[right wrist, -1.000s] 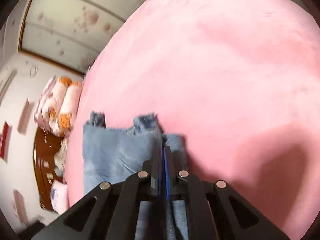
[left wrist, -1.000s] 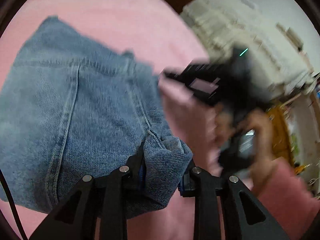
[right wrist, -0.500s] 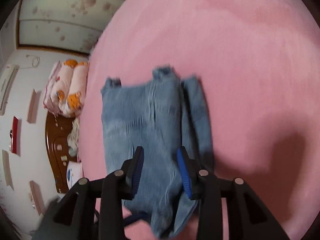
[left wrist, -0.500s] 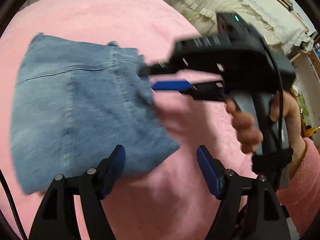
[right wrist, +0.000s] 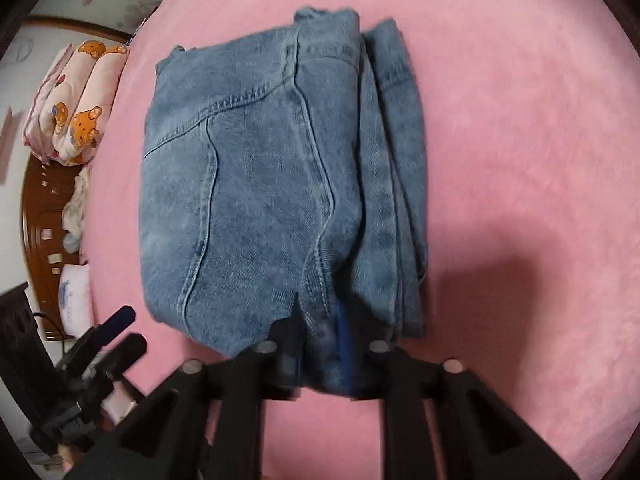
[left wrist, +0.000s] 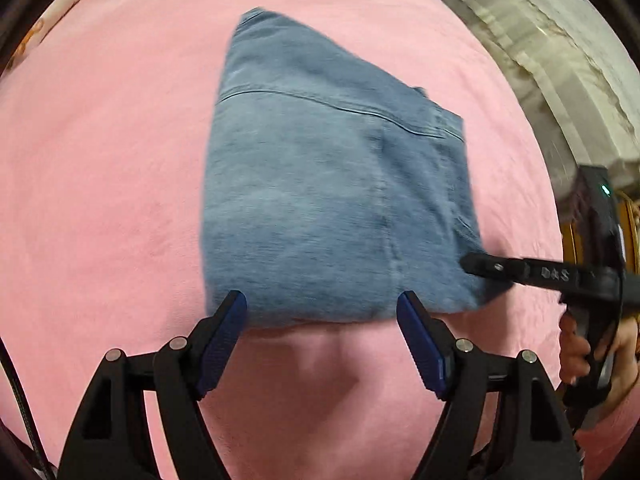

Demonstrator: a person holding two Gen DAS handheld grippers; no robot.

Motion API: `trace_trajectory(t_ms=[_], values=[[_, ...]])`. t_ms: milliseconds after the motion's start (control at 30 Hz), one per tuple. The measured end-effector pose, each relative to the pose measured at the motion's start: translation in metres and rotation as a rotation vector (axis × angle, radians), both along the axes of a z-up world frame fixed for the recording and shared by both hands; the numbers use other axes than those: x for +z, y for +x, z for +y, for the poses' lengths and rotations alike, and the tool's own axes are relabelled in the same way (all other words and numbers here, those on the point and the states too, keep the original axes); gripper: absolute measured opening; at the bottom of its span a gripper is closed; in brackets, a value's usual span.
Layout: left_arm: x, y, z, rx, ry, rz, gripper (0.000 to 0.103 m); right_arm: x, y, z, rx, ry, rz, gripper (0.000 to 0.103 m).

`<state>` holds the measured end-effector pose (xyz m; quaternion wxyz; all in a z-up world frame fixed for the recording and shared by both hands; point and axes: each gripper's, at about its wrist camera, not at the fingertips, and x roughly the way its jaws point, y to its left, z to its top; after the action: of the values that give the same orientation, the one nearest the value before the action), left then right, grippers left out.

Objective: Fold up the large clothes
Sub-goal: 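Release the fold and smooth the folded bundle with both grippers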

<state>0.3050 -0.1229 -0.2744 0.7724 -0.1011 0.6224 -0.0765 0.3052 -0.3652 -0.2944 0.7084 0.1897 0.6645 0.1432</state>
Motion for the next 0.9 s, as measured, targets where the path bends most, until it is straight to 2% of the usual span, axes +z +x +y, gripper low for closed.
trace_trajectory(t_ms=[33, 133, 200, 367, 433, 500, 533, 600, 633, 667, 700, 767, 867, 900], values=[[-0.003, -0.002, 0.003, 0.002, -0.005, 0.007, 0.076, 0.003, -0.001, -0.001, -0.001, -0.009, -0.018, 0.01], [0.001, -0.004, 0.005, -0.012, -0.024, 0.005, 0.076, 0.035, -0.015, -0.008, -0.036, -0.018, -0.226, 0.008], [0.0, -0.003, 0.001, -0.029, -0.026, -0.003, 0.076, 0.045, -0.025, -0.006, -0.039, -0.053, -0.29, 0.008], [-0.008, -0.003, -0.007, -0.05, 0.024, 0.009, 0.076, 0.029, -0.042, -0.002, -0.102, -0.213, -0.307, 0.002], [-0.012, -0.004, -0.007, -0.06, 0.059, -0.002, 0.076, 0.011, -0.045, -0.008, -0.171, -0.294, -0.248, 0.0], [-0.014, -0.003, -0.009, -0.078, 0.083, -0.007, 0.076, -0.003, -0.048, -0.015, -0.232, -0.438, -0.197, 0.0], [-0.014, -0.003, -0.01, -0.085, 0.087, -0.014, 0.076, -0.012, -0.052, -0.028, -0.278, -0.435, -0.16, 0.0], [-0.012, -0.004, -0.009, -0.086, 0.093, -0.025, 0.071, -0.018, -0.063, -0.054, -0.395, -0.298, -0.138, 0.0], [-0.011, -0.005, -0.008, -0.082, 0.102, -0.03, 0.064, -0.017, -0.069, -0.066, -0.438, -0.225, -0.147, 0.0], [-0.01, -0.005, -0.007, -0.079, 0.108, -0.033, 0.056, -0.016, -0.072, -0.071, -0.453, -0.21, -0.154, 0.0], [-0.009, -0.006, -0.005, -0.075, 0.115, -0.034, 0.053, -0.01, -0.075, -0.076, -0.46, -0.216, -0.173, 0.0], [-0.005, -0.007, 0.0, -0.07, 0.101, -0.025, 0.035, 0.002, -0.08, -0.078, -0.442, -0.225, -0.22, 0.0], [0.004, -0.01, 0.004, -0.057, 0.042, -0.025, 0.016, 0.021, -0.081, -0.07, -0.407, -0.155, -0.283, 0.0], [0.007, -0.011, 0.003, -0.06, 0.029, -0.035, 0.014, 0.025, -0.08, -0.066, -0.389, -0.132, -0.299, 0.0]])
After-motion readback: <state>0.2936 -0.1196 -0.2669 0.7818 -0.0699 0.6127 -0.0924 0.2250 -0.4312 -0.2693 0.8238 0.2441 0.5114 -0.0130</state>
